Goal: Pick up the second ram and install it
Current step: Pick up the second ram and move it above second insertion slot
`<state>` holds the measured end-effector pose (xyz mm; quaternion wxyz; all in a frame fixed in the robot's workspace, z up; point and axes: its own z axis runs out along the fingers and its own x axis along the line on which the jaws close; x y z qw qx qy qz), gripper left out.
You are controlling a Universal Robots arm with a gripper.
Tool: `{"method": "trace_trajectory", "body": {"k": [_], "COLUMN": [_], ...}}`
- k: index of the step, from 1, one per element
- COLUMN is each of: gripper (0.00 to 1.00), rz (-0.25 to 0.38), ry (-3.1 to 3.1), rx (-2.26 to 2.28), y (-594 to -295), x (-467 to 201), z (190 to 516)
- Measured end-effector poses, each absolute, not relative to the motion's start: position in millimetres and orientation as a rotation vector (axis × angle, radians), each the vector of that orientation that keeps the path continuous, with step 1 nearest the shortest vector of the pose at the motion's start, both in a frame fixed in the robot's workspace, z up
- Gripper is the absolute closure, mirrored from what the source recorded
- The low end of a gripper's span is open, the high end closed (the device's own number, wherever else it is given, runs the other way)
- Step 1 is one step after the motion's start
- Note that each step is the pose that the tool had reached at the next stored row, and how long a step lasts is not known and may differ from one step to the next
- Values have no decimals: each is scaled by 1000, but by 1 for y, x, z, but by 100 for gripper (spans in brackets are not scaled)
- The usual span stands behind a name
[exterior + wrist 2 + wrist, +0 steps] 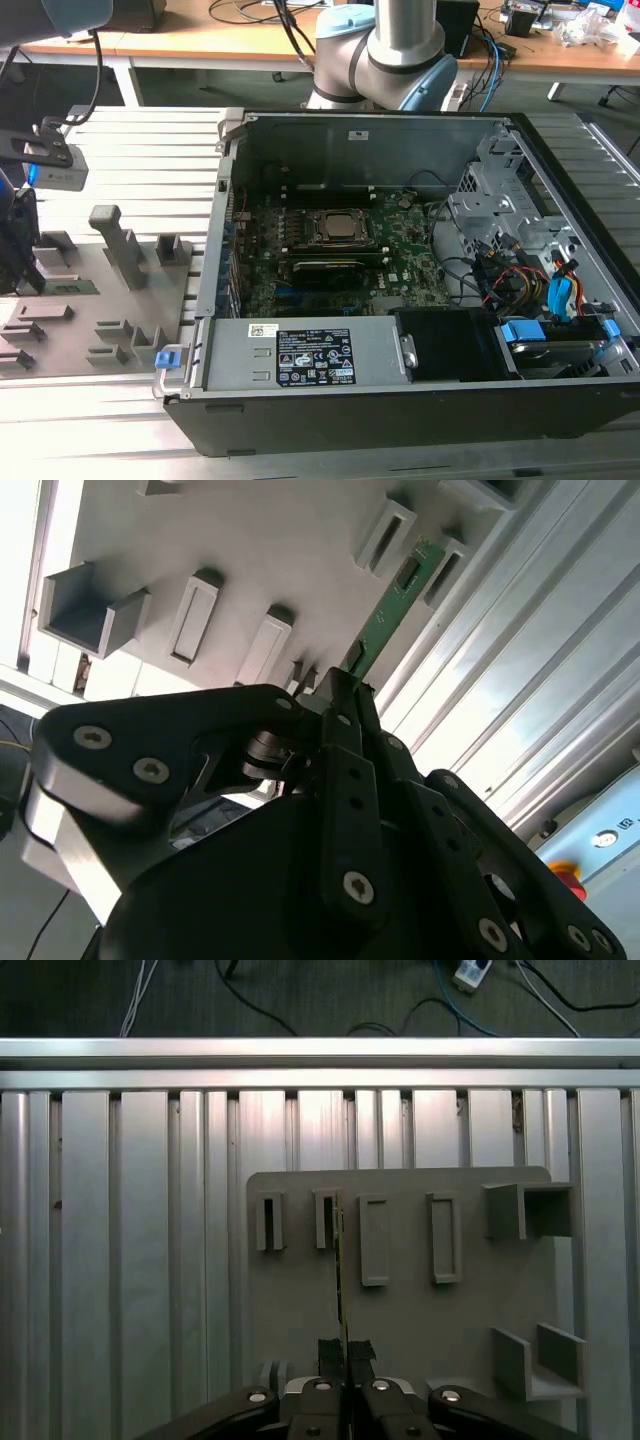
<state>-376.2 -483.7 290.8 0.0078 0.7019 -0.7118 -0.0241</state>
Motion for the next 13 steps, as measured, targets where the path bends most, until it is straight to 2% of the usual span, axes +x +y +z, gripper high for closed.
{"method": "trace_trajectory", "body": {"k": [13], "gripper": [86], "rz": [-75], "ry": [-2225], "rx": [2194], "y": [-484], "x": [-376], "z": [311]}}
